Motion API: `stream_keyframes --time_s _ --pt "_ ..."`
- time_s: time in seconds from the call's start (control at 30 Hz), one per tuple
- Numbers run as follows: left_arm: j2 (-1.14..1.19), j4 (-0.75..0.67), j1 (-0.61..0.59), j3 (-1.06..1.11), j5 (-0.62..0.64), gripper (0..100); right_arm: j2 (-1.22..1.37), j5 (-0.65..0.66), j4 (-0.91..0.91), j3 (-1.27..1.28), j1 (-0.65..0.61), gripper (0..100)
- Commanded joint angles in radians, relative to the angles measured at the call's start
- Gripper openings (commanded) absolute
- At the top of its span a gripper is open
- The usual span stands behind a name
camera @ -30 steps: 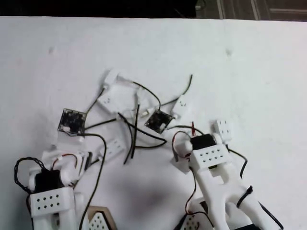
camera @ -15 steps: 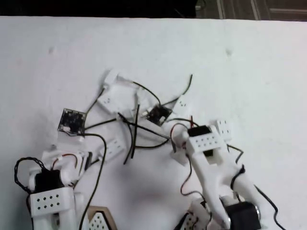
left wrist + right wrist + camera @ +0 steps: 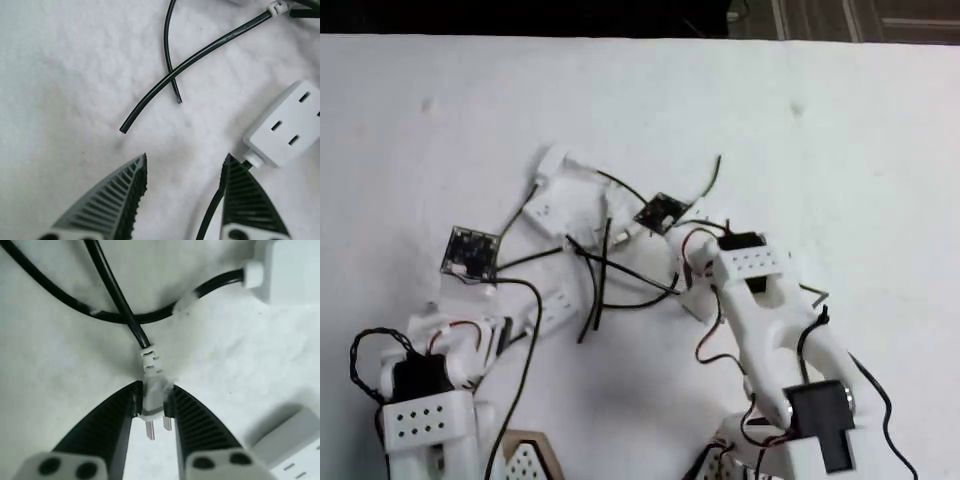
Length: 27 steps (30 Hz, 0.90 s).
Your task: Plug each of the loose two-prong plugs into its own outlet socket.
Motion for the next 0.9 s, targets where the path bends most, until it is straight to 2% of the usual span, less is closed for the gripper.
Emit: stream_keyframes --time_s 0.0,0.1,0.57,0.67,0.87 --pt "-0.008 -0.012 -0.005 -0.005 0.006 24 0.024 0.058 0.097 -0.038 0.022 8.4" --pt "-0.008 -0.012 -0.005 -0.005 0.006 24 0.025 0.063 0.148 -0.063 0.024 9.1" --pt "-0.008 -0.012 -0.005 -0.003 0.006 24 0.205 0.064 0.136 -0.150 0.028 7.2" --pt "-0.008 -0.012 -0.005 -0.003 0.006 24 0.232 0.064 0.140 -0.195 0.031 1.3" --pt "-0.008 -0.012 -0.005 -0.003 0.006 24 0.166 0.061 0.231 -0.215 0.022 1.8"
